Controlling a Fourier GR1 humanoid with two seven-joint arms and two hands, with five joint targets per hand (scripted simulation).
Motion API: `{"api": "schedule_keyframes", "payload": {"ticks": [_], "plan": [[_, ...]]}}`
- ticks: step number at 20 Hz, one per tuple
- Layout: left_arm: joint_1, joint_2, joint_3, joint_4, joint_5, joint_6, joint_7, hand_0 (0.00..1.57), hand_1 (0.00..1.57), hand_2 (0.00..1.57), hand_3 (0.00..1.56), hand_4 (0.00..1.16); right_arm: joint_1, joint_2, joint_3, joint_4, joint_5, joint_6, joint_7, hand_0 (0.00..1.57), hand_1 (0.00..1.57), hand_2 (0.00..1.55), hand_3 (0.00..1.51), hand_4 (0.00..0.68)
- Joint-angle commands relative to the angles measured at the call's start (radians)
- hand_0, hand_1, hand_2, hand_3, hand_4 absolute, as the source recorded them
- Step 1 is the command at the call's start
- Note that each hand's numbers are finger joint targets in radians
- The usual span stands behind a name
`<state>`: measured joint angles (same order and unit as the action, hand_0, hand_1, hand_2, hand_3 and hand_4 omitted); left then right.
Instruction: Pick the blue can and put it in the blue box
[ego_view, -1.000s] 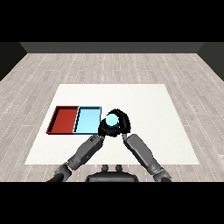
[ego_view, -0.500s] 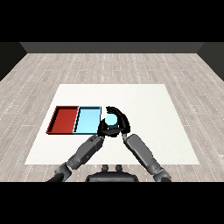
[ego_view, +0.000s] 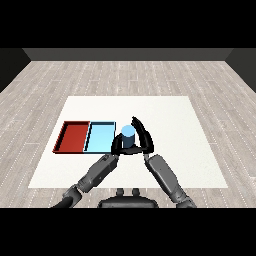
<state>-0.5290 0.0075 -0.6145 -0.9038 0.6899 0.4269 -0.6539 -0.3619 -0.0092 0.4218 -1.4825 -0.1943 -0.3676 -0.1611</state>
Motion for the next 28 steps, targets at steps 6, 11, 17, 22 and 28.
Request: {"api": "schedule_keyframes", "payload": {"ticks": [6,11,17,22,28], "plan": [[-0.055,0.048,0.099,0.044,-0.047,-0.001,0.034,1.57,1.57,1.57,1.53,1.15,0.181,-0.055,-0.193,-0.186,-0.16,0.106,-0.123,0.0,0.0,0.0,0.0,0.0],[-0.045,0.176,0.125,-0.007,-0.106,0.057,0.086,1.57,1.57,1.57,1.52,1.14,0.233,-0.086,-0.286,-0.233,-0.23,0.133,-0.098,0.0,0.0,0.0,0.0,0.0],[-0.084,0.297,0.161,0.082,-0.152,0.066,0.229,1.57,1.57,1.57,1.51,1.15,0.239,-0.072,-0.331,-0.118,-0.249,0.184,-0.171,0.0,0.0,0.0,0.0,0.0],[-0.157,0.323,0.108,0.253,-0.247,0.131,0.37,1.57,1.57,1.57,1.48,1.04,0.222,-0.084,-0.348,-0.149,-0.264,0.174,-0.12,0.0,0.0,0.0,0.0,0.0],[-0.263,0.288,0.07,0.53,-0.307,0.111,0.568,1.44,1.44,1.35,1.18,0.94,0.261,-0.071,-0.336,-0.118,-0.257,0.201,-0.157,0.0,0.0,0.0,0.0,0.0]]}}
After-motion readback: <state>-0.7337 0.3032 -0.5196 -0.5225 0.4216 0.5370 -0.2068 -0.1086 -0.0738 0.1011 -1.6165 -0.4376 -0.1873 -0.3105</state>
